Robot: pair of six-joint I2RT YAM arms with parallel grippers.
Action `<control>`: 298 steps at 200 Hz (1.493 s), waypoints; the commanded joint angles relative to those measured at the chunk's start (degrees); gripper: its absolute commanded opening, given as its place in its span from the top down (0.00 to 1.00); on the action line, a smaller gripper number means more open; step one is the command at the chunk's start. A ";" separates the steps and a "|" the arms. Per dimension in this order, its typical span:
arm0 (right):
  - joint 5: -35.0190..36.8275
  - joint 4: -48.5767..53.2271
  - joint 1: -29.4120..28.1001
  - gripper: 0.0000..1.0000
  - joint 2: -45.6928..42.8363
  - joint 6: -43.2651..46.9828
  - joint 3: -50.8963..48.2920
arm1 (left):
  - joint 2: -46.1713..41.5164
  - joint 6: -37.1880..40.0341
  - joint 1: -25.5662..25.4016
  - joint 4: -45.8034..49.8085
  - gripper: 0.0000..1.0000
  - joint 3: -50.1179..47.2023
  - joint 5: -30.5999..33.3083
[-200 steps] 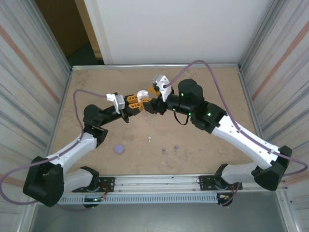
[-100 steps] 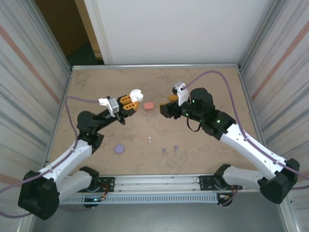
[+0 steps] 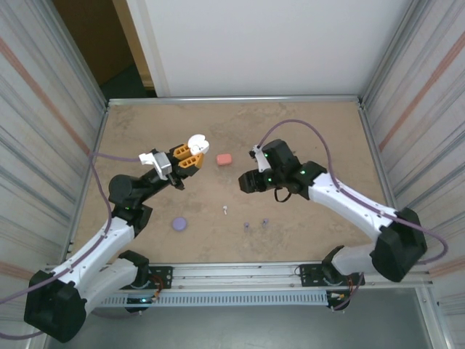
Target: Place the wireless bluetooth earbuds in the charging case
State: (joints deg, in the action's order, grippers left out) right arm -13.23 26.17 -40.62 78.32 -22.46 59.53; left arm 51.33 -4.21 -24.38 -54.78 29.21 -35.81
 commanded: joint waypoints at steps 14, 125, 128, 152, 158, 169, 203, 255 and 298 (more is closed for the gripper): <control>-3.09 7.49 -2.21 0.44 8.83 -2.43 7.39 | -1.21 0.43 0.22 -2.43 1.00 -0.82 1.16; -4.25 17.93 -6.63 0.52 31.64 -2.80 22.44 | -1.96 1.60 0.22 -1.47 1.00 -1.22 1.63; -4.18 17.99 -6.70 0.52 31.92 -2.84 22.61 | -1.94 1.57 0.27 -1.53 1.00 -1.18 1.73; -4.74 18.36 -7.27 0.52 34.21 -2.77 24.19 | -1.76 1.56 0.27 -1.55 1.00 -1.18 1.79; -4.73 18.54 -7.36 0.53 34.80 -2.68 24.51 | -1.68 1.57 0.21 -1.60 1.00 -1.18 1.78; -4.65 18.77 -7.55 0.53 35.71 -2.67 25.09 | -1.59 1.50 0.21 -1.64 1.00 -1.18 1.79; -4.89 18.71 -8.15 0.54 38.07 -2.59 26.43 | -1.32 1.52 0.21 -1.64 1.00 -1.08 1.89; -5.60 18.12 -8.16 0.56 40.17 -2.42 27.05 | -1.03 1.58 0.21 -1.51 1.00 -1.00 1.89; -5.75 17.95 -8.07 0.58 41.10 -2.22 27.22 | -1.14 1.78 0.28 -1.20 1.00 -1.00 2.09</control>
State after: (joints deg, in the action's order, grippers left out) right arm -18.06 43.16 -48.42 118.19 -23.99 85.03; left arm 50.57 -3.60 -24.38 -55.09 28.36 -34.57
